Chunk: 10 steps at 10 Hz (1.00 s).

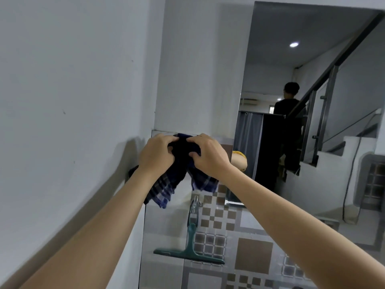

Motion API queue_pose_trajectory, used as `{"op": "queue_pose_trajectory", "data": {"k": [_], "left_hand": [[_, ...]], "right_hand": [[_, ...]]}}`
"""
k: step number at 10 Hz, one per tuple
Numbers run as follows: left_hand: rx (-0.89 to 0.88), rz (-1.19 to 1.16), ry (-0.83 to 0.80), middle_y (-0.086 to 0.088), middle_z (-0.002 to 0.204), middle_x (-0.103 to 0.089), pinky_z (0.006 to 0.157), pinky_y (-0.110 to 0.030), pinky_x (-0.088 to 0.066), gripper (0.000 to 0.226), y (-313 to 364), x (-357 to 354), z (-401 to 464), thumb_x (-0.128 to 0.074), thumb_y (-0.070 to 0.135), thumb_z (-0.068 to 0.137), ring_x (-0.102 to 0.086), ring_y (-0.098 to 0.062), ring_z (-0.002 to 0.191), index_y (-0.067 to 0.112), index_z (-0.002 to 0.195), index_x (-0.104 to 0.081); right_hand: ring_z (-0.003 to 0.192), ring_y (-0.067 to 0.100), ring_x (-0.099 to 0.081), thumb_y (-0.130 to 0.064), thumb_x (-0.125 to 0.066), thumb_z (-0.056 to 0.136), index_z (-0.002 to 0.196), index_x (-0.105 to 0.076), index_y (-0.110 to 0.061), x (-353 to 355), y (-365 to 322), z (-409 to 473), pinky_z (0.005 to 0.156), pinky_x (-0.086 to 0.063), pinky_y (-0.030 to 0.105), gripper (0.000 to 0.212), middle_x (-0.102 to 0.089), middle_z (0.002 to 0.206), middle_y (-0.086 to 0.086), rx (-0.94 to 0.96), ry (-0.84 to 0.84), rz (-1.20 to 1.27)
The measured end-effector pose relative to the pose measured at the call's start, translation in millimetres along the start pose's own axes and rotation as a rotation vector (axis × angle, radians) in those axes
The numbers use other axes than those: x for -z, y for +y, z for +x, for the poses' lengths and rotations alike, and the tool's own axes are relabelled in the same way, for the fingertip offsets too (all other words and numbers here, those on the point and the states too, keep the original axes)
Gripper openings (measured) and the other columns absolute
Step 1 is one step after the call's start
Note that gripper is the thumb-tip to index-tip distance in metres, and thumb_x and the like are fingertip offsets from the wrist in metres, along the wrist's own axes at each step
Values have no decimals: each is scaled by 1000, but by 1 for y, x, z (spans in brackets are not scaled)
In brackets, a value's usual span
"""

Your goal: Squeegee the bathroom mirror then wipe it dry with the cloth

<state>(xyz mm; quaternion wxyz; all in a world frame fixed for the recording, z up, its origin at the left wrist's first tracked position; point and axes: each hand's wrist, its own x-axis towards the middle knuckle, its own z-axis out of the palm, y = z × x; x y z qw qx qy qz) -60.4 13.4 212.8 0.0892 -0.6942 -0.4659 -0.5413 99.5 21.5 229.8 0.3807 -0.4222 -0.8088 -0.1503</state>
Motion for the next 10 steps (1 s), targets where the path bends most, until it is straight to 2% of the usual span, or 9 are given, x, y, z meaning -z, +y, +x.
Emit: {"op": "queue_pose_trajectory", "data": {"k": [2,3,4,5,6,7,8,9,10], "left_hand": [[50,11,-66,-13,115,-62,88,-38,-51,47,-24,-11,37,-47,-10,80,-59,-24,101,11,119,-63],[121,-129,-59,-8,119,-63,87,-24,-50,51,-35,-23,42,-48,-15,76,-58,-11,97,11,118,-63],[189,-307,14,-5,107,-66,73,-2,-44,50,-37,-35,36,-50,-19,73,-59,-6,89,7,113,-65],[217,-452,87,1,91,-65,67,-1,-45,47,-33,-44,26,-49,-21,73,-59,-1,82,5,107,-68],[239,-504,107,3,90,-66,66,-1,-44,38,-35,-48,20,-49,-14,81,-59,2,82,9,105,-69],[301,-527,82,4,98,-67,69,-5,-46,35,-39,-48,11,-47,-3,89,-60,0,87,16,111,-67],[360,-596,46,7,101,-67,77,-18,-50,35,-45,-50,-13,-44,5,93,-62,-5,93,23,117,-63],[493,-583,84,1,106,-66,85,-30,-48,31,-45,-53,-36,-44,13,94,-61,-17,102,19,120,-60],[665,-516,204,-3,120,-58,89,-31,-41,37,-44,-61,-77,-39,9,95,-53,-25,114,11,129,-52]], "right_hand": [[97,29,-58,-4,-53,88,141,-42,-21,-14,14,38,62,-46,35,56,-46,125,6,-18,-128,-140],[97,29,-59,-7,-56,90,141,-40,-23,-26,25,47,66,-51,37,56,-45,126,7,-59,-157,-114],[105,27,-57,-12,-58,91,138,-42,-26,-40,33,45,80,-54,42,51,-51,126,7,-112,-140,58],[110,26,-56,-15,-58,92,134,-45,-27,-54,38,36,89,-51,43,46,-58,125,7,-145,-82,225],[113,24,-55,-16,-57,93,132,-49,-22,-62,38,26,91,-47,32,40,-60,125,7,-183,-27,375],[105,24,-55,-19,-56,95,133,-50,-25,-65,35,17,88,-44,28,39,-58,122,10,-215,-5,450],[102,25,-49,-26,-54,96,132,-52,-30,-63,35,5,87,-42,29,36,-46,118,10,-322,20,455],[112,26,-42,-27,-54,96,120,-62,-24,-58,32,-16,92,-45,35,25,-40,117,5,-435,77,365],[110,27,-46,-23,-55,95,117,-63,-20,-50,30,-36,89,-51,38,24,-40,117,5,-488,185,350]]}}
